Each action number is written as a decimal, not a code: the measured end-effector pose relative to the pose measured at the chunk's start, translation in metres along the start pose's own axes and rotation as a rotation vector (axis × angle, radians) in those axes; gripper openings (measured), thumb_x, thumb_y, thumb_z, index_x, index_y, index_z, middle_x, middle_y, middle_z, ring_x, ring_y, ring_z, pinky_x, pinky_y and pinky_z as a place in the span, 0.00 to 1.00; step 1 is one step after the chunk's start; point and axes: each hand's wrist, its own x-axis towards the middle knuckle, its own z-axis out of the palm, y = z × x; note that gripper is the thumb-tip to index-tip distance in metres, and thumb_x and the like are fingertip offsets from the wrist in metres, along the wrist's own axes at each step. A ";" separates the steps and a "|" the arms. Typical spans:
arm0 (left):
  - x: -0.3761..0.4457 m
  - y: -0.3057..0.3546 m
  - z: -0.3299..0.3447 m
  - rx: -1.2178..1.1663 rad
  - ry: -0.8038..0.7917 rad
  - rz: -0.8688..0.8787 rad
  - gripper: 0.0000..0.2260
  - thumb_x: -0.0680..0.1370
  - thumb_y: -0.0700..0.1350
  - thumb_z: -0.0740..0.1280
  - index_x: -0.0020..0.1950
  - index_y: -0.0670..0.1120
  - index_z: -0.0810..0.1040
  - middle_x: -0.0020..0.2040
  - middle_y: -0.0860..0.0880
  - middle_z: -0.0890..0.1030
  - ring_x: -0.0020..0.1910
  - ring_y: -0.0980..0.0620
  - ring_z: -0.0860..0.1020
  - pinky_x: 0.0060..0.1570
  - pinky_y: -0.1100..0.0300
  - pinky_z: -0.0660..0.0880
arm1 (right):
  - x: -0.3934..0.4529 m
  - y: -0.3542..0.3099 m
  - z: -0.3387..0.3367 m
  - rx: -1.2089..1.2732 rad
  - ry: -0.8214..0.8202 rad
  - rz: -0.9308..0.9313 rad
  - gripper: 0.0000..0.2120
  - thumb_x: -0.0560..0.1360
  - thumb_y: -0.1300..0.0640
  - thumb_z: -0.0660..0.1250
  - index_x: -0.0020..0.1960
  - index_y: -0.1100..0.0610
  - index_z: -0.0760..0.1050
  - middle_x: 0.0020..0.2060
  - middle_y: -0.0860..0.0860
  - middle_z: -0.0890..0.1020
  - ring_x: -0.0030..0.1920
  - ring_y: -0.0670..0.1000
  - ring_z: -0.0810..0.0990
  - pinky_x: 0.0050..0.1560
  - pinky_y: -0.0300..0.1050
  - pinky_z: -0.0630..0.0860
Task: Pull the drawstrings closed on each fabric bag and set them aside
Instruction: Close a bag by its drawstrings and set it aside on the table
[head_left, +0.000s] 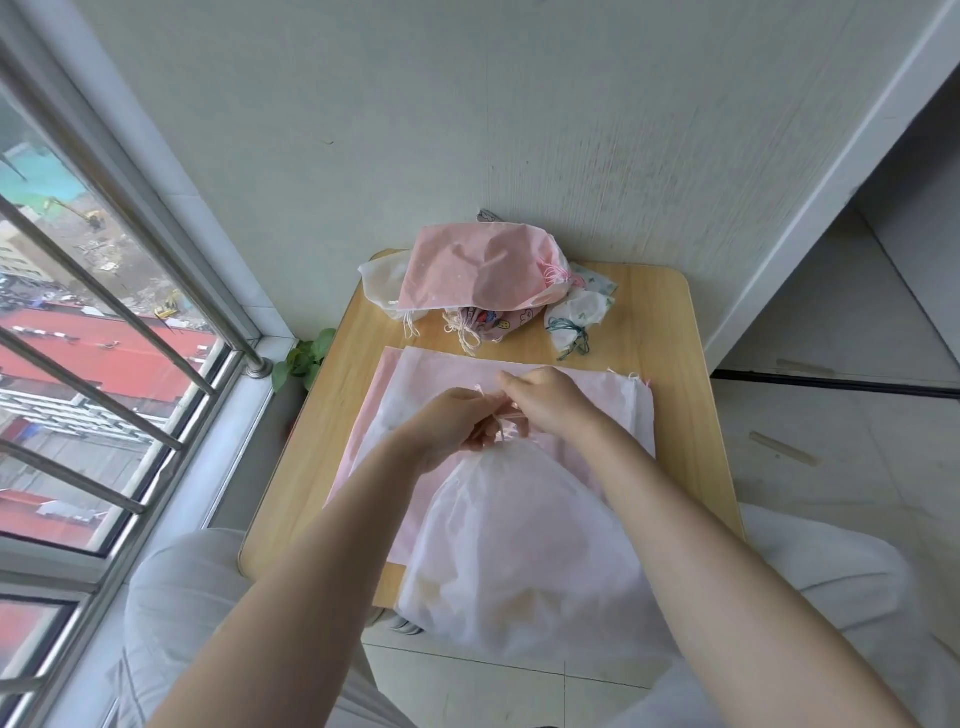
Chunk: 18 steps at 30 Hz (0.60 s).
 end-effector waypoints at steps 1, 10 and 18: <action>0.002 -0.002 -0.002 -0.027 0.017 0.015 0.15 0.83 0.46 0.62 0.39 0.41 0.78 0.35 0.43 0.76 0.31 0.51 0.71 0.36 0.61 0.70 | 0.000 0.004 -0.006 -0.059 0.002 0.014 0.22 0.77 0.45 0.61 0.39 0.61 0.82 0.25 0.46 0.76 0.29 0.45 0.73 0.35 0.41 0.70; 0.017 -0.012 0.006 -0.079 0.107 0.093 0.11 0.81 0.43 0.66 0.52 0.36 0.83 0.35 0.48 0.82 0.35 0.52 0.74 0.42 0.61 0.72 | -0.016 0.018 -0.021 0.078 -0.175 -0.017 0.09 0.78 0.53 0.67 0.46 0.59 0.79 0.22 0.40 0.69 0.24 0.43 0.64 0.25 0.33 0.63; 0.012 -0.005 -0.003 0.096 0.081 0.075 0.08 0.75 0.36 0.71 0.53 0.36 0.83 0.38 0.51 0.84 0.34 0.58 0.79 0.35 0.71 0.72 | -0.015 0.019 -0.004 -0.044 -0.166 0.024 0.11 0.76 0.52 0.69 0.41 0.59 0.77 0.29 0.50 0.78 0.26 0.49 0.71 0.26 0.37 0.67</action>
